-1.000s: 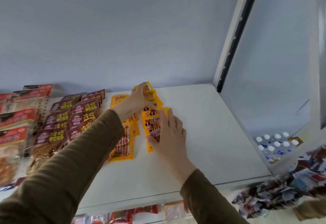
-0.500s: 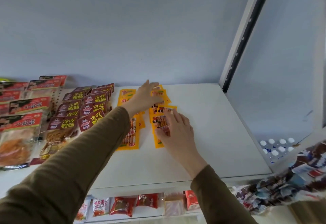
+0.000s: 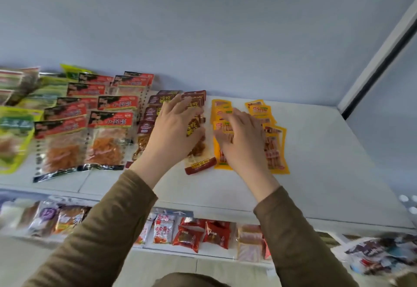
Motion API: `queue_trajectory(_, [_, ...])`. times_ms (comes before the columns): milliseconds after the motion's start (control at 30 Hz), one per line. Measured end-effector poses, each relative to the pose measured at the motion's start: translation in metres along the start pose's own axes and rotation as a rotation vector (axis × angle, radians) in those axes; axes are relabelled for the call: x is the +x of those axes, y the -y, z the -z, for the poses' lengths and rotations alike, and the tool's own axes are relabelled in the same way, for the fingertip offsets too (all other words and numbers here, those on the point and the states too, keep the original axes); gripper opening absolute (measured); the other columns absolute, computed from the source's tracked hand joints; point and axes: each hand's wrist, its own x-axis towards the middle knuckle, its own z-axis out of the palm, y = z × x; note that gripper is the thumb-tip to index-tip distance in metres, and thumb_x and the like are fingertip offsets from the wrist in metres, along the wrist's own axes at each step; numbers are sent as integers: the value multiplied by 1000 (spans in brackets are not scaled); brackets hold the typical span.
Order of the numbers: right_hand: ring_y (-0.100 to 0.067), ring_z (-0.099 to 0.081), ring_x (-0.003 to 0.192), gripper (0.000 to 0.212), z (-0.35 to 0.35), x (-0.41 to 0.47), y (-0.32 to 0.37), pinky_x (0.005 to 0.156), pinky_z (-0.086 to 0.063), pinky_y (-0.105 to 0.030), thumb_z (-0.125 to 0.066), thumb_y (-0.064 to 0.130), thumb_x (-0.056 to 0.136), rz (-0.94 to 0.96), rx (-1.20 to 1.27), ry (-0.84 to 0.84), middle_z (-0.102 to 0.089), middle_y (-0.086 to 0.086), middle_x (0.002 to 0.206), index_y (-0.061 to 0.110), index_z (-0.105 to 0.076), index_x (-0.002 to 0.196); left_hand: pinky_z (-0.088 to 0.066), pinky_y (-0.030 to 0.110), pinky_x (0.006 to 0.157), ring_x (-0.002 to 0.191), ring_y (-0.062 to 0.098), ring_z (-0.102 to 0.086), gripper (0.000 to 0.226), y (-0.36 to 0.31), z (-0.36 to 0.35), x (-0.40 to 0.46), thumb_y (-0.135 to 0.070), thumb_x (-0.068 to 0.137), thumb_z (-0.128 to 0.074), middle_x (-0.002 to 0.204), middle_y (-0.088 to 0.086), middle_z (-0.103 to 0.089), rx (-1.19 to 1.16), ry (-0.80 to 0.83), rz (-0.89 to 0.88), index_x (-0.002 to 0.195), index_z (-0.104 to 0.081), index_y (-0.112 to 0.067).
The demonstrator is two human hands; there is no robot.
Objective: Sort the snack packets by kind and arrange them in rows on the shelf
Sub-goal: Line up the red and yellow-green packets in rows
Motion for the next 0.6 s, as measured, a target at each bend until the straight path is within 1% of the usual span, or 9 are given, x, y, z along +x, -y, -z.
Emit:
queue_trajectory(67, [-26,-41,137,41,-10,-6,36,111,-31,-46,-61,43,95,44,7,-35,-54,1,141,25,-61,131,-16,45,124,154,26,-20,46,24,24,-22,-40,98,-60,161,1,-38,3,-20,20,142,-56,-29])
queue_trajectory(133, [-24,-39,139,40,-21,-12,73,114,-29,-46,-59,44,96,66,26,-41,-53,3,144,27,-61,131,-17,42,124,153,24,-20,48,51,50,-44,-41,98,-59,161,1,-39,-7,-41,38,143,-56,-26])
queue_trajectory(267, [-21,-37,139,38,-48,-27,145,116,-28,-48,-58,43,97,111,71,-45,-51,5,146,28,-62,131,-13,34,123,152,23,-23,48,108,94,-84,-34,98,-61,159,3,-41,-31,-74,56,144,-56,-22])
queue_trajectory(367, [-19,-36,139,37,-67,-39,193,116,-29,-46,-58,42,97,121,117,-33,-51,7,145,29,-62,132,-20,38,122,149,24,-29,50,151,118,-108,-34,96,-64,157,3,-45,-35,-92,108,144,-56,-19])
queue_trajectory(433, [-18,-37,137,36,-79,-45,219,115,-30,-47,-58,42,97,141,129,-16,-52,8,144,30,-62,131,-24,39,120,147,24,-32,54,175,128,-122,-33,95,-65,155,1,-47,-47,-96,135,146,-53,-19])
queue_trajectory(600, [-16,-36,137,36,-101,-48,267,115,-30,-46,-58,40,96,193,156,28,-52,8,143,29,-62,131,-24,37,119,148,23,-30,59,221,145,-145,-36,97,-65,155,-2,-46,-68,-117,208,150,-46,-22])
